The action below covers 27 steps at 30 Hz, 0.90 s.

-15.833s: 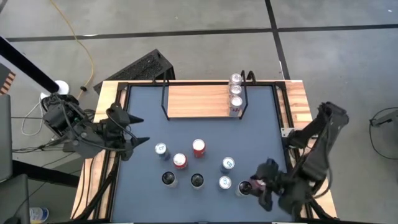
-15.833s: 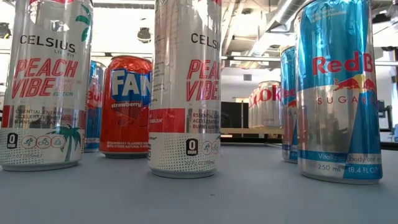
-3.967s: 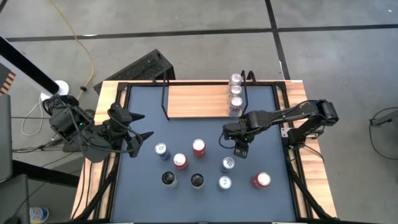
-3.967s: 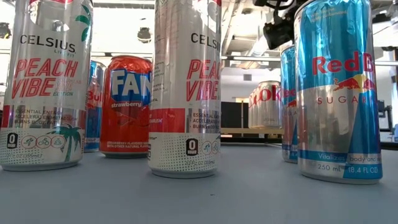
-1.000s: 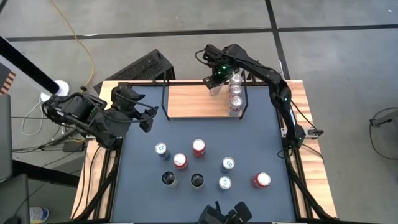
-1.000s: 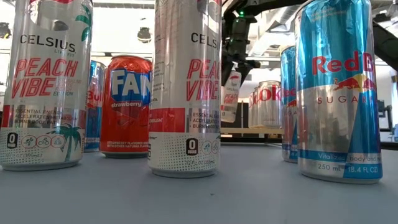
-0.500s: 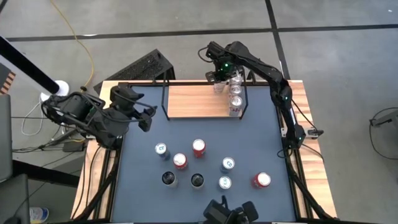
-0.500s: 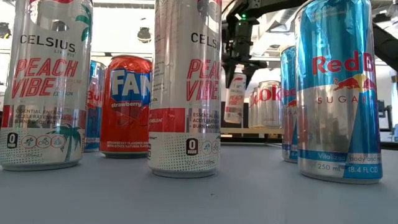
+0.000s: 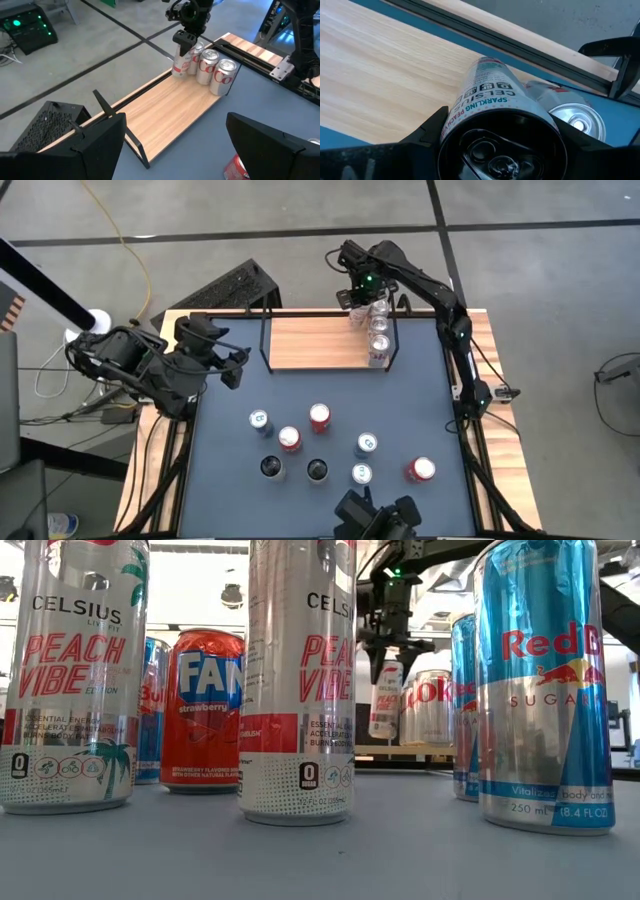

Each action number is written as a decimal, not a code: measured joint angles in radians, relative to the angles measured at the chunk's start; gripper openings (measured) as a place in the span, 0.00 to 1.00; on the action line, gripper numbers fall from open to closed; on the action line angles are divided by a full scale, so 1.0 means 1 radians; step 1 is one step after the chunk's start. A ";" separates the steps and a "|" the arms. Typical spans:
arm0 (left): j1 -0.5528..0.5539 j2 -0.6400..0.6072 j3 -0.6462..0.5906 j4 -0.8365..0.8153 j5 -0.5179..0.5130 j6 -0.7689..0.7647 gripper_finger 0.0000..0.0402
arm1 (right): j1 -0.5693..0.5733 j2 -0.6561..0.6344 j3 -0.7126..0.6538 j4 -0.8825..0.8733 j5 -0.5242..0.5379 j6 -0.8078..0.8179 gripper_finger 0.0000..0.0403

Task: Place canned beverage on shelf
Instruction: Put the bottom right white soda can on the shelf

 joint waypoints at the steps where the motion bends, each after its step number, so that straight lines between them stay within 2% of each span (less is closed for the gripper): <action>1: 0.003 -0.002 0.000 -0.001 0.000 0.000 0.83 | -0.001 0.000 0.000 0.000 0.000 -0.001 0.57; 14: 0.036 -0.005 0.000 -0.005 0.012 0.006 0.83 | -0.008 0.057 -0.001 0.003 -0.037 -0.061 0.57; 20: 0.049 -0.005 0.000 -0.005 0.014 0.017 0.83 | -0.001 0.060 -0.001 0.021 -0.021 -0.064 0.57; 27: 0.049 -0.005 0.000 -0.009 0.013 0.018 0.83 | -0.009 0.058 -0.003 0.030 -0.027 -0.103 0.61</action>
